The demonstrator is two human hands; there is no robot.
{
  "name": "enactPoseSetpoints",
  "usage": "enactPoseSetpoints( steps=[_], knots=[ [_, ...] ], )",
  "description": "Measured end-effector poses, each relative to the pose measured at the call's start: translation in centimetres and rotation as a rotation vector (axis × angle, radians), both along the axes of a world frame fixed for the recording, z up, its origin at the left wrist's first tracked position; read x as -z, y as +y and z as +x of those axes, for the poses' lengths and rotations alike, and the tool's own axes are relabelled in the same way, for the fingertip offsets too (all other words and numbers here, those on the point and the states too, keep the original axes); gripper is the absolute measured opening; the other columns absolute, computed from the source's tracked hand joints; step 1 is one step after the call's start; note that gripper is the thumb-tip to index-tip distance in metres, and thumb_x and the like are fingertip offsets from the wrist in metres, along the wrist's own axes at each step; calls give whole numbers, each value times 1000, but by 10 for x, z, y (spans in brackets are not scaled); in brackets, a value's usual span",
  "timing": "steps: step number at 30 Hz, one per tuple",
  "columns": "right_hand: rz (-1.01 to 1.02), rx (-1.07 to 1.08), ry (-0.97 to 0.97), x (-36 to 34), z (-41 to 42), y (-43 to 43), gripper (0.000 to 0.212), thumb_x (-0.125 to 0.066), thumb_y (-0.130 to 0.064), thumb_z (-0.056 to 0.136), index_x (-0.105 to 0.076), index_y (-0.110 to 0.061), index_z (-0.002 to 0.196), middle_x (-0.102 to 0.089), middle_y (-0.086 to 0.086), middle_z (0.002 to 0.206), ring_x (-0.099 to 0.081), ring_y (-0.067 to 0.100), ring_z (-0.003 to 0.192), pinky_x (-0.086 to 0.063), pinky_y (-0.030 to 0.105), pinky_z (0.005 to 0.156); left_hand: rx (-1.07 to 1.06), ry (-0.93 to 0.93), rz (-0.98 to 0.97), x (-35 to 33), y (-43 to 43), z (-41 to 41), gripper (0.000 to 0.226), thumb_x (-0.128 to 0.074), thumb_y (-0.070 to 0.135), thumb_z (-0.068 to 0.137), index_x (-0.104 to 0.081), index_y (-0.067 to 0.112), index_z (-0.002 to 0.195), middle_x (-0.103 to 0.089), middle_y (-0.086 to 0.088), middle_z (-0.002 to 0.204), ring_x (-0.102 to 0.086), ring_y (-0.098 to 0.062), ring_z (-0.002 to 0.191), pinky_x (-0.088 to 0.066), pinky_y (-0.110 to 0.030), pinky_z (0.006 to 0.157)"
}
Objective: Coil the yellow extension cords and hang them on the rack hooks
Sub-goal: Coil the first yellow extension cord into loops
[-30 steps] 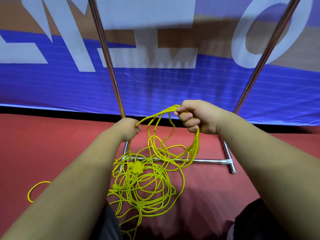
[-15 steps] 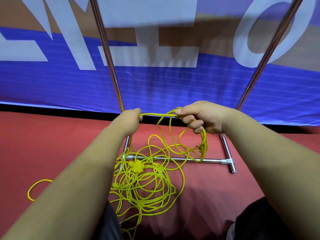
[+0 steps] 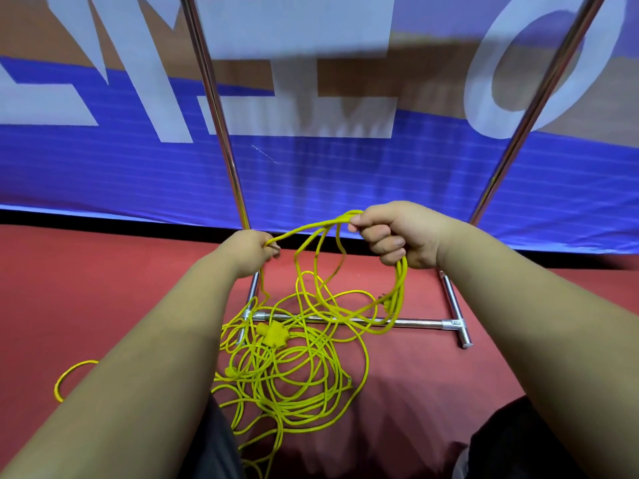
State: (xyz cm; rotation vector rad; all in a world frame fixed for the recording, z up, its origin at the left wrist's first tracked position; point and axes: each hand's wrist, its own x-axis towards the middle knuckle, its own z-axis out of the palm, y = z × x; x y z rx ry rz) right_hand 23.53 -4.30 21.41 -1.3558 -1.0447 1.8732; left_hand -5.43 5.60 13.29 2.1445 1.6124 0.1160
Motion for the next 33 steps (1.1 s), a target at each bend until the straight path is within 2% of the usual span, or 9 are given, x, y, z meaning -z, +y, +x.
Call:
enactPoseSetpoints(
  steps=[5,9,14,17,22,25,27,30,33],
  knots=[
    [59,181,142,-8,12,1,19,-51,-25,104,-61,-16,90,-23,-12,55,-16,4,38,-13,20,38,-56,-51,-70,9,3,-7,23,-59,24,103,-76,20,88,-76,-1,94,-69,-21,95,-51,-34,83],
    [92,368,309,-12,22,5,21,-50,-26,103,-59,-17,86,-23,-12,52,-18,3,36,-13,20,35,-134,87,-109,15,6,-24,21,-60,26,101,-75,14,93,-73,-7,99,-66,-29,98,-51,-36,85],
    [142,630,439,-13,33,6,21,-52,-26,102,-59,-18,84,-24,-11,52,-20,5,38,-15,21,37,-193,252,-148,21,0,-31,33,-48,28,107,-67,5,122,-67,-18,125,-62,-36,114,-48,-38,92],
    [145,720,438,-9,34,8,19,-55,-26,101,-60,-18,85,-24,-11,55,-21,5,39,-19,22,36,-201,235,-153,23,-1,-29,32,-47,27,108,-65,5,124,-66,-17,128,-61,-36,117,-48,-40,97],
    [162,768,354,-8,35,8,19,-54,-28,104,-63,-19,90,-28,-11,59,-23,6,42,-24,22,40,-188,13,-97,20,4,-20,23,-53,34,107,-66,18,96,-75,-8,93,-68,-24,86,-48,-32,71],
    [177,762,285,-4,40,9,19,-54,-29,106,-64,-19,92,-33,-11,59,-27,6,43,-27,22,40,-216,-79,75,2,1,-6,29,-62,46,101,-58,17,100,-72,-9,78,-70,-26,73,-53,-36,70],
    [182,764,237,-2,42,11,20,-54,-30,106,-64,-19,93,-36,-11,59,-29,6,42,-28,22,41,-207,-198,149,-16,-8,7,31,-61,49,100,-54,19,93,-70,-7,71,-68,-24,67,-51,-35,66],
    [185,738,180,2,44,14,20,-53,-31,106,-62,-18,93,-40,-11,59,-32,7,43,-30,22,42,-32,-203,181,-38,-23,23,24,-55,41,105,-62,23,92,-67,-4,83,-63,-25,80,-47,-34,68],
    [163,665,120,7,42,15,18,-57,-31,104,-59,-17,92,-44,-9,62,-35,8,45,-32,23,44,213,-115,84,-48,-37,36,25,-52,22,105,-71,28,120,-63,5,102,-62,-19,97,-46,-32,84]
  ],
)
